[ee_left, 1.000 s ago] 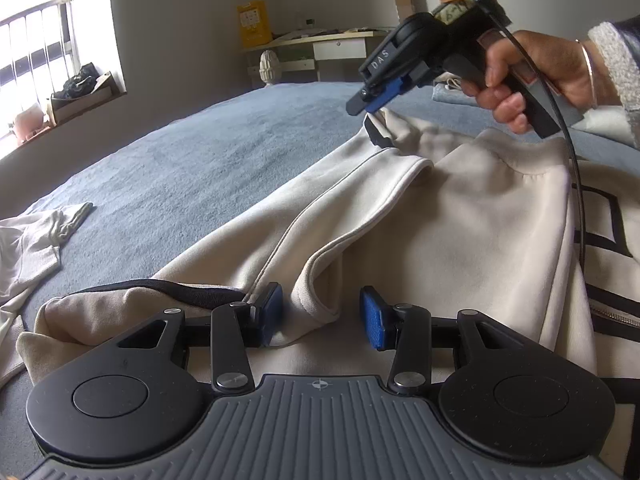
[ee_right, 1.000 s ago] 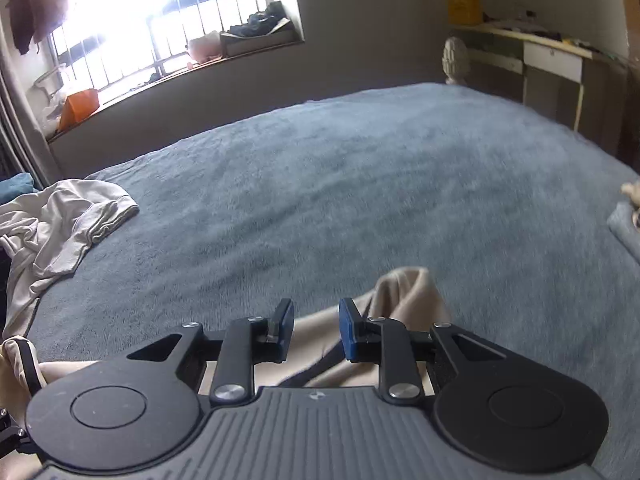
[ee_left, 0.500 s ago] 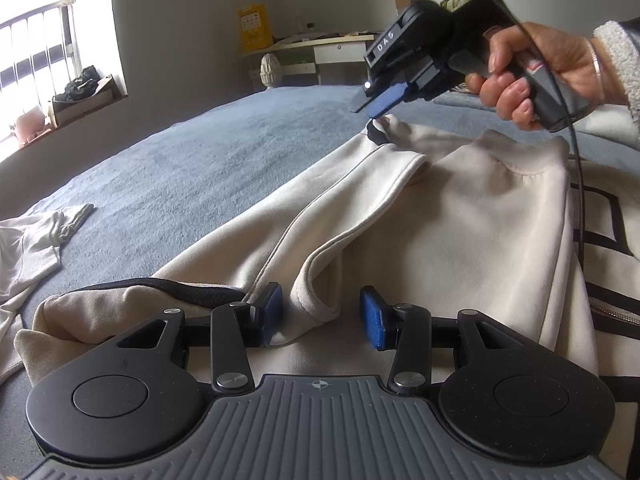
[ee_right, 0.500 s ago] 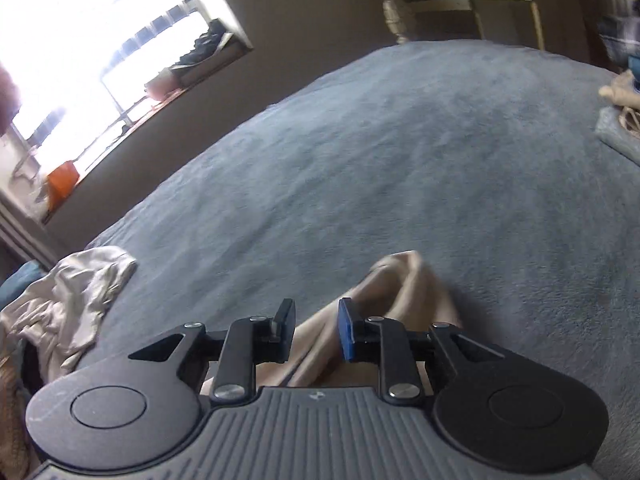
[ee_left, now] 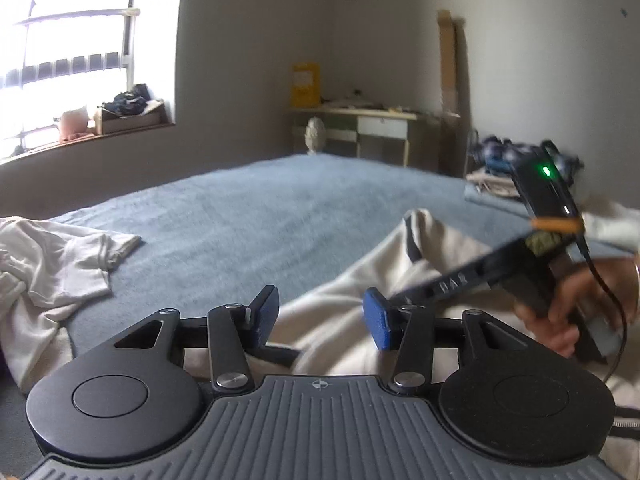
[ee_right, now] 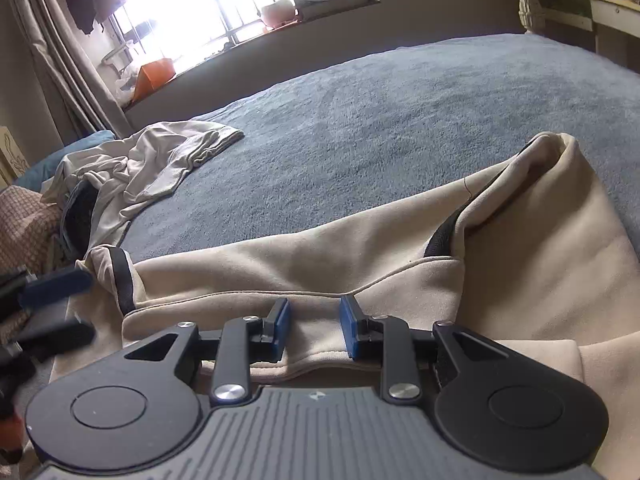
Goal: Fold clothes
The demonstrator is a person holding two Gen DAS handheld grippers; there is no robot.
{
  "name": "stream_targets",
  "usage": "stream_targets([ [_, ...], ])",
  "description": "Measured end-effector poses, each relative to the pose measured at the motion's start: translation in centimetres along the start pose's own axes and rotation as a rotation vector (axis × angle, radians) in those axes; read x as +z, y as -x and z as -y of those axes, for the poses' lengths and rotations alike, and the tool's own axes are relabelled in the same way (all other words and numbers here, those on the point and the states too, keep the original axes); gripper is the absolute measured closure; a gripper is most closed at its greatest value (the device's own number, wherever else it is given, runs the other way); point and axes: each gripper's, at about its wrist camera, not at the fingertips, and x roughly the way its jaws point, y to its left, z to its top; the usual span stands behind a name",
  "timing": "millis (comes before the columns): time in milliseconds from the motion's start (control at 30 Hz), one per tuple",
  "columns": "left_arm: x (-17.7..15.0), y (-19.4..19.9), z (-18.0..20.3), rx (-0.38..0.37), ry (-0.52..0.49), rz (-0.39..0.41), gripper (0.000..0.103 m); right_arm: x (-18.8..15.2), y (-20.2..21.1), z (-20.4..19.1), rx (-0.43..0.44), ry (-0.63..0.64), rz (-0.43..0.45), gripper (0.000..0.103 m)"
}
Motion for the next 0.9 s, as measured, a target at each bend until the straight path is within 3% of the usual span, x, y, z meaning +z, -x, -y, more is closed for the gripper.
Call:
stream_targets([
  [100, 0.4, -0.9, -4.0, 0.129, 0.041, -0.049, 0.052, 0.1, 0.0, 0.1, -0.005, 0.001, -0.002, 0.075],
  [200, -0.4, -0.7, -9.7, 0.151, 0.269, -0.121, 0.052, 0.7, -0.1, 0.0, -0.007, 0.004, -0.027, 0.074],
  [333, -2.6, 0.4, -15.7, 0.085, 0.572, -0.140, 0.052, 2.9, 0.2, -1.2, 0.032, 0.027, -0.080, 0.068],
  [467, -5.8, -0.7, -19.8, -0.062, 0.892, -0.149, 0.047, 6.4, -0.7, -3.3, 0.209, -0.028, -0.100, 0.066],
  [533, -7.3, -1.9, -20.8, -0.147, 1.008, -0.157, 0.047, 7.9, -3.1, -4.9, 0.326, -0.078, -0.167, 0.058],
  [600, -8.0, -2.6, -21.2, -0.194, 1.052, -0.148, 0.047, 8.6, -6.2, -6.5, 0.383, -0.120, -0.246, 0.057],
  [767, -8.9, -3.4, -22.3, -0.334, 1.158, -0.129, 0.047, 7.5, -13.3, -7.6, 0.424, -0.274, -0.463, 0.054],
  [900, -8.6, -3.3, -22.1, -0.366, 1.105, -0.147, 0.049, 7.0, -14.3, -7.4, 0.503, -0.401, -0.469, 0.054],
])
